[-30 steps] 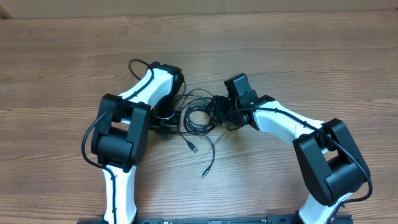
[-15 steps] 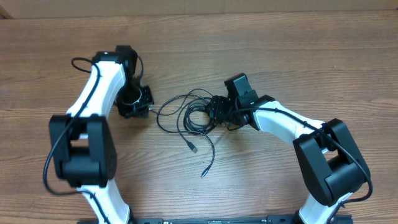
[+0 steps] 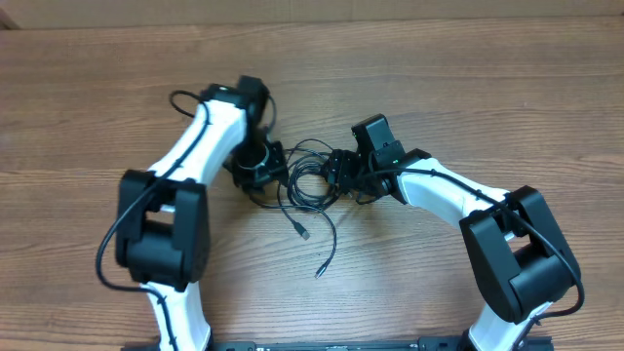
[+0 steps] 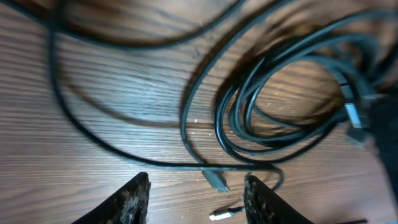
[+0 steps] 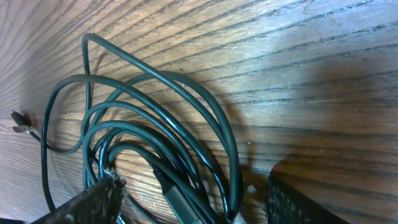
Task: Untangle cables
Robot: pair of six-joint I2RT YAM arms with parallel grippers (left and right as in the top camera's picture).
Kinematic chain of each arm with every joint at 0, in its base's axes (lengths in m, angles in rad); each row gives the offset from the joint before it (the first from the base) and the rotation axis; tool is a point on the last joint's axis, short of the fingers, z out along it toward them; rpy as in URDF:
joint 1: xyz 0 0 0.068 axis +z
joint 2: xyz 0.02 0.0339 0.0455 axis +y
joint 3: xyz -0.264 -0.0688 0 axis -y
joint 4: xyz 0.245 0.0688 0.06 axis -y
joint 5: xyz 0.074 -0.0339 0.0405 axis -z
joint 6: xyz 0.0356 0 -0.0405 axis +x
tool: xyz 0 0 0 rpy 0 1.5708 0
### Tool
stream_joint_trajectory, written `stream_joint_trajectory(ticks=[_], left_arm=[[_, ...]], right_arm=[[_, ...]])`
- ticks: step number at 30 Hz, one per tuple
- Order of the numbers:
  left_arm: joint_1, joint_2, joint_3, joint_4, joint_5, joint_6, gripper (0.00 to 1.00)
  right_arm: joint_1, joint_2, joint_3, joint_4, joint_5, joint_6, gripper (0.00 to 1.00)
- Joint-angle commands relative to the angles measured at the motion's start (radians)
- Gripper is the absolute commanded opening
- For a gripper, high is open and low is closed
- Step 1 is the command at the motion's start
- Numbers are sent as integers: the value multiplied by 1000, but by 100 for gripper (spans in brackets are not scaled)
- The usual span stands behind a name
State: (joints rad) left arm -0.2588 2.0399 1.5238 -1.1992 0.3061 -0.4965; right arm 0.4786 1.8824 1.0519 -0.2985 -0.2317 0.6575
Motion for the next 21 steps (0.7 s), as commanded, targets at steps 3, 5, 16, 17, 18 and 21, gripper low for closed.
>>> stream_joint_trajectory(ticks=[3, 5, 16, 17, 18, 21], left_arm=[[-34, 48, -13, -66, -215, -166, 55], [-33, 49, -13, -95, -235, -181, 57], [-80, 49, -112, 5, -227, -337, 58], [-93, 49, -142, 47, -227, -349, 57], [-104, 49, -169, 79, -229, -349, 55], [-108, 49, -189, 54, -332, -346, 50]], right_arm=[[-8, 39, -29, -26, 51, -4, 72], [-8, 39, -29, -27, 51, -4, 72], [-10, 39, -29, -29, 48, -3, 75], [-10, 39, -29, -29, 43, -3, 75], [-10, 39, -29, -29, 40, -3, 75], [-10, 39, -29, -23, 23, -3, 76]])
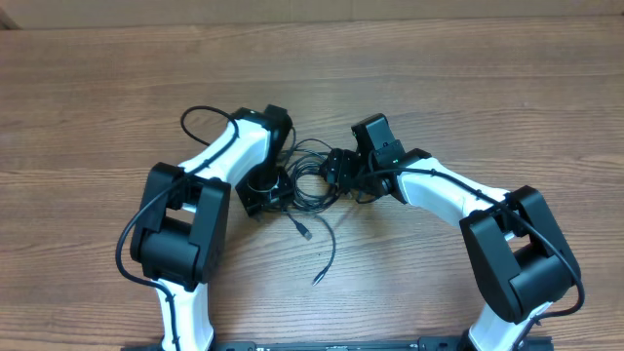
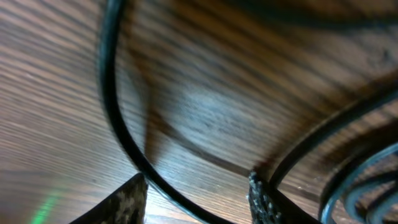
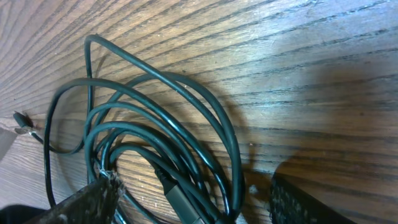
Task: Untangle cables
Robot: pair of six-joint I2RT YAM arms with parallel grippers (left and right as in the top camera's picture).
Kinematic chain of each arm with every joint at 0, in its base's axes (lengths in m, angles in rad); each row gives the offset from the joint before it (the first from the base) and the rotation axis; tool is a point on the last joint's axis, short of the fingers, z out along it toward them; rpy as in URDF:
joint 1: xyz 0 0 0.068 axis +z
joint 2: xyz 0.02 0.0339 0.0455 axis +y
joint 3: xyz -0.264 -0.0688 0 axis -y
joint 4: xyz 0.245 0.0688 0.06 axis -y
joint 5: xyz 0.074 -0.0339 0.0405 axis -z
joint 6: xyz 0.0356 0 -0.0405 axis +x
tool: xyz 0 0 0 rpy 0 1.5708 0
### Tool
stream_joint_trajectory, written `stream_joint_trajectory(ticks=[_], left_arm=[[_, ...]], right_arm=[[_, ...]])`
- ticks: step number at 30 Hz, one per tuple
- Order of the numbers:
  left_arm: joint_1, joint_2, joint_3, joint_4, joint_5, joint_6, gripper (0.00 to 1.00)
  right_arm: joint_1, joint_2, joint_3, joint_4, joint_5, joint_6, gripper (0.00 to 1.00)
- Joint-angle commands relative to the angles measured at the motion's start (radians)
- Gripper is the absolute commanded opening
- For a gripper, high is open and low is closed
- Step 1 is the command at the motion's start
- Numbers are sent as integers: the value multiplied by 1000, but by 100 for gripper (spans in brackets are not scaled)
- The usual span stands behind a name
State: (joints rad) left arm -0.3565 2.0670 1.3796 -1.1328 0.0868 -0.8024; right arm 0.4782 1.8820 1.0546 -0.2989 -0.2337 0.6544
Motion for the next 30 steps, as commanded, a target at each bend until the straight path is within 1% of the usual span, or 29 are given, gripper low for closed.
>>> stream_joint_trajectory(ticks=[1, 2, 3, 5, 7, 10, 12, 13, 14, 15, 17, 18, 19, 20, 22, 23, 24, 25, 27, 29, 30], left_arm=[[-7, 22, -44, -26, -155, -33, 50], [0, 22, -44, -37, -226, -14, 50], [11, 22, -44, -51, -327, -1, 55], [27, 22, -44, -75, -413, -2, 60], [48, 22, -44, -86, -456, -2, 63], [112, 22, -35, -78, -546, -2, 64], [154, 22, -11, -74, -597, 0, 63], [177, 22, 14, -80, -600, 28, 63], [202, 22, 56, -100, -600, 72, 63], [230, 22, 112, -130, -606, 94, 66], [270, 22, 213, -181, -616, 93, 69], [298, 22, 292, -204, -611, 102, 70], [313, 22, 340, -214, -603, 114, 70], [340, 22, 426, -219, -567, 141, 72], [372, 22, 541, -212, -456, 200, 81], [385, 22, 589, -201, -395, 226, 88], [401, 22, 646, -190, -307, 270, 93], [411, 22, 679, -185, -247, 288, 94], [414, 22, 691, -178, -167, 311, 93], [410, 23, 677, -176, -74, 346, 88], [396, 23, 655, -182, 14, 412, 84]], right_arm=[[-9, 39, -31, -21, 22, 0, 76], [-9, 39, -31, -20, 22, 0, 76], [-9, 39, -31, -21, 22, 0, 76], [-9, 39, -31, -21, 22, 0, 77], [-9, 39, -31, -21, 22, 0, 77], [-9, 39, -31, -24, 22, 0, 78], [-9, 39, -31, -24, 22, 0, 81], [-9, 39, -31, -24, 22, 0, 82], [-9, 39, -31, -24, 23, 0, 85], [-9, 39, -31, -24, 23, 0, 88], [-9, 39, -32, -25, 45, 0, 90], [-9, 39, -32, -30, 63, -1, 91], [-9, 39, -33, -35, 76, -1, 92], [-9, 39, -33, -45, 85, -1, 93], [-9, 39, -33, -55, 87, -1, 95], [-9, 39, -33, -57, 86, -1, 95], [-9, 39, -33, -51, 83, 0, 95], [-9, 39, -33, -44, 83, 6, 95], [-9, 39, -33, -32, 83, 27, 95], [-9, 39, -33, -24, 82, 26, 95], [-9, 39, -33, -25, 83, 26, 95]])
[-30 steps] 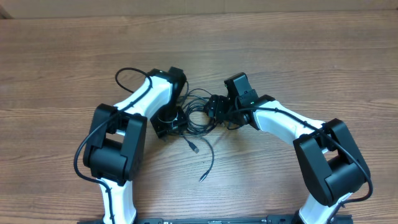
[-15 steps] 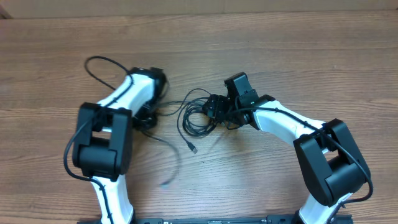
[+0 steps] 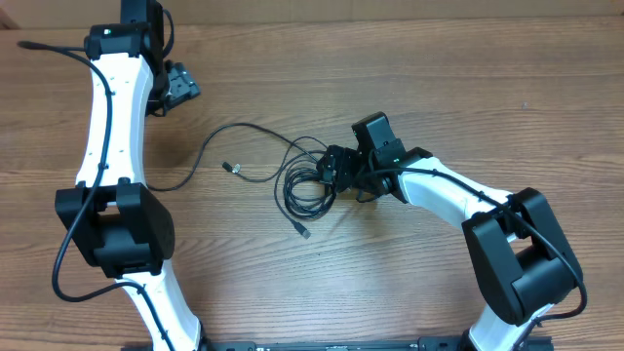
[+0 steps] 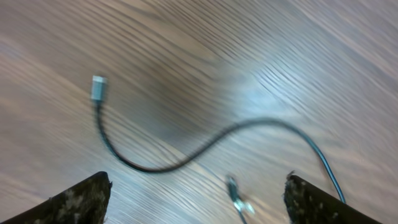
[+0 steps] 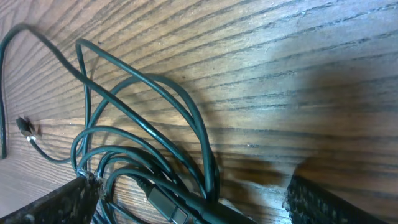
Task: Untangle cables
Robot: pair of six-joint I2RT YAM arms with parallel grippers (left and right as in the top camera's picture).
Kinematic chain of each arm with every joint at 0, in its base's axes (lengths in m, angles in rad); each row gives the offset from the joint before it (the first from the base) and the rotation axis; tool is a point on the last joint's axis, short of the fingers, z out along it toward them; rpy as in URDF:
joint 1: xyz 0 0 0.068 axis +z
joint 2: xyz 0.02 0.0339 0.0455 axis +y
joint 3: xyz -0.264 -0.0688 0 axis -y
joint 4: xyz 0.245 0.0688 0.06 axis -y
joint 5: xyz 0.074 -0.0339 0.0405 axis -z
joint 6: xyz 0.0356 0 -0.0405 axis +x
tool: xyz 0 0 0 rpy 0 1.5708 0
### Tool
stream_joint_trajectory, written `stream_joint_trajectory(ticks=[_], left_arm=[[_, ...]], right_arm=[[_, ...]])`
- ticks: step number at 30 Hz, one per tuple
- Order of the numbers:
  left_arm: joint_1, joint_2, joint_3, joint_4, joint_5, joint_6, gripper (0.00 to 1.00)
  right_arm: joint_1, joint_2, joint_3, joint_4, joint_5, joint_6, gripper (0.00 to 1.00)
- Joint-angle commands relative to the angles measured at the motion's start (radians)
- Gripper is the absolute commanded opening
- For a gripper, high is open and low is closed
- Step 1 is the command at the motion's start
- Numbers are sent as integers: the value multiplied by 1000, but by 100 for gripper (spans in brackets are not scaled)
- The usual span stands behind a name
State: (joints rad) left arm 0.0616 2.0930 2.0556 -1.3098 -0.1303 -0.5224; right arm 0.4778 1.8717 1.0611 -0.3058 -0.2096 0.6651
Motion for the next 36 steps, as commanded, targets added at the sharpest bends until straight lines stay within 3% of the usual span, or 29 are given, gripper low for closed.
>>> stream_joint_trajectory(ticks=[1, 5, 10, 13, 15, 18, 19, 24, 28, 34, 36], left_arm=[[-32, -3, -33, -12, 274, 174, 83], [-99, -3, -114, -24, 364, 325, 83], [-196, -3, -225, 9, 341, 339, 85], [-241, -3, -272, 24, 349, 336, 82], [-278, -3, -312, 38, 336, 336, 82], [-308, -3, -374, 85, 329, 335, 83], [-315, -3, -401, 112, 330, 327, 83], [-317, -3, -478, 211, 333, 316, 84], [-317, -3, -526, 280, 326, 316, 84], [-324, -3, -586, 327, 304, 316, 82], [-324, -3, -596, 343, 299, 316, 83]], right_arm=[[-9, 49, -39, -25, 58, 14, 94], [-28, 47, 15, -160, -1, -9, 90], [-36, 47, 176, -429, -22, -98, 90], [-36, 47, 219, -489, -79, -98, 84], [-36, 47, 220, -499, -162, -98, 62], [-26, 48, 209, -515, -200, -97, 21], [-17, 49, 208, -521, -200, -91, 17], [43, 50, 207, -519, -163, -43, 20], [89, 50, 207, -510, -37, 48, 33], [142, 55, 207, -489, 97, 121, 35], [150, 55, 207, -454, 98, 125, 42]])
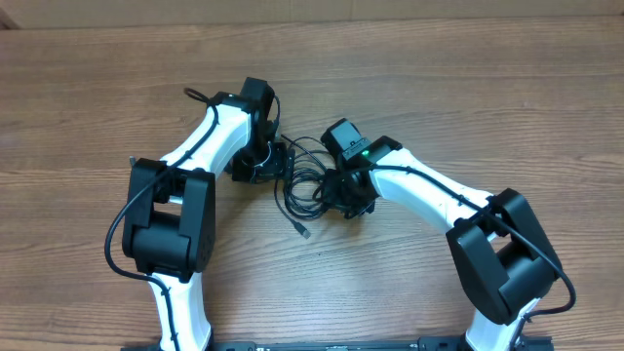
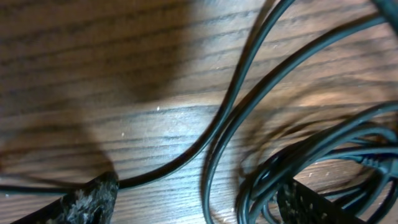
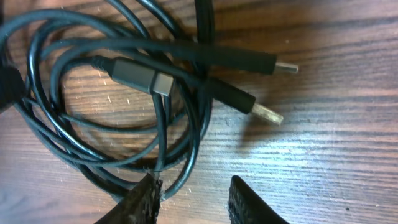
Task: Untangle cables
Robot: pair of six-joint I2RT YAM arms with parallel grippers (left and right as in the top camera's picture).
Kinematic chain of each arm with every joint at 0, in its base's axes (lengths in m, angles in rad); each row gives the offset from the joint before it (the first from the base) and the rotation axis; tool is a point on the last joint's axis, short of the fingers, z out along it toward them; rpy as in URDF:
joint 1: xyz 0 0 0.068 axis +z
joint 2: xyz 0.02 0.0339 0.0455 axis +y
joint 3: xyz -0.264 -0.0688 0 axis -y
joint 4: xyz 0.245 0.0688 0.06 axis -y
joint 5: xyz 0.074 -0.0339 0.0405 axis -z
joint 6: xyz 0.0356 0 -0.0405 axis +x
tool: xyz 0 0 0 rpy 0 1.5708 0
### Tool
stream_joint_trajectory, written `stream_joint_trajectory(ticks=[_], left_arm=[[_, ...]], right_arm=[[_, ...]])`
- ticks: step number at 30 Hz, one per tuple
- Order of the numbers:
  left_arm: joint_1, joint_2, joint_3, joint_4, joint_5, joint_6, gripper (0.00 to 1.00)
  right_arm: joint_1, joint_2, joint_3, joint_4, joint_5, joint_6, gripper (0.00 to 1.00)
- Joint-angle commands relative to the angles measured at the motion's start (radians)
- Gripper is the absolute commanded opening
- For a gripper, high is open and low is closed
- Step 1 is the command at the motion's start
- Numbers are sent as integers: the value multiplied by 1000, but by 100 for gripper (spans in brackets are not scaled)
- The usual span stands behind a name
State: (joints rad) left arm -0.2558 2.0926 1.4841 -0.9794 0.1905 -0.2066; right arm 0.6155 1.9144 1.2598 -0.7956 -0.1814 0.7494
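A dark coil of cables point(image 1: 304, 190) lies on the wooden table between both arms, and one plug end point(image 1: 303, 232) trails toward the front. My left gripper point(image 1: 276, 166) is at the coil's left edge. In the left wrist view the left gripper point(image 2: 199, 208) stands wide open low over the wood, with a loose strand point(image 2: 219, 129) and the bundle point(image 2: 311, 155) between its fingers. My right gripper point(image 1: 343, 200) is at the coil's near right side. The right gripper point(image 3: 193, 202) is open, one finger against the coil's rim. A grey connector point(image 3: 135, 73) and two USB plugs point(image 3: 266, 114) lie on the loops.
Bare wood table point(image 1: 468, 107) surrounds the tangle on all sides. Both white arms crowd in from left and right of the coil. The left arm's own wire loops up near its wrist point(image 1: 190, 96).
My left gripper was at the table's far back left above a stretched-out cable end; now it is back at the coil's left edge. My right gripper has moved to the coil's near right, jaws narrower.
First both grippers stood open on either side of the coil. Then the left sat lower over a single strand. Later it was far back left, with one cable drawn out leftward from the coil. Now both grippers are at the coil again.
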Motion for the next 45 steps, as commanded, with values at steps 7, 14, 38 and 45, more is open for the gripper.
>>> stream_joint_trajectory(ticks=[7, 14, 38, 45], left_arm=[[-6, -3, -25, 5, -14, -10, 86], [-6, -3, -25, -2, -17, -10, 100], [-6, -3, -25, 126, -14, -10, 99], [-6, -3, -25, 229, -14, -10, 100]], right_arm=[[12, 13, 8, 35, 160, 62, 100], [12, 13, 8, 16, 153, 62, 100], [11, 13, 8, 28, 154, 62, 100], [11, 13, 8, 28, 154, 62, 100]])
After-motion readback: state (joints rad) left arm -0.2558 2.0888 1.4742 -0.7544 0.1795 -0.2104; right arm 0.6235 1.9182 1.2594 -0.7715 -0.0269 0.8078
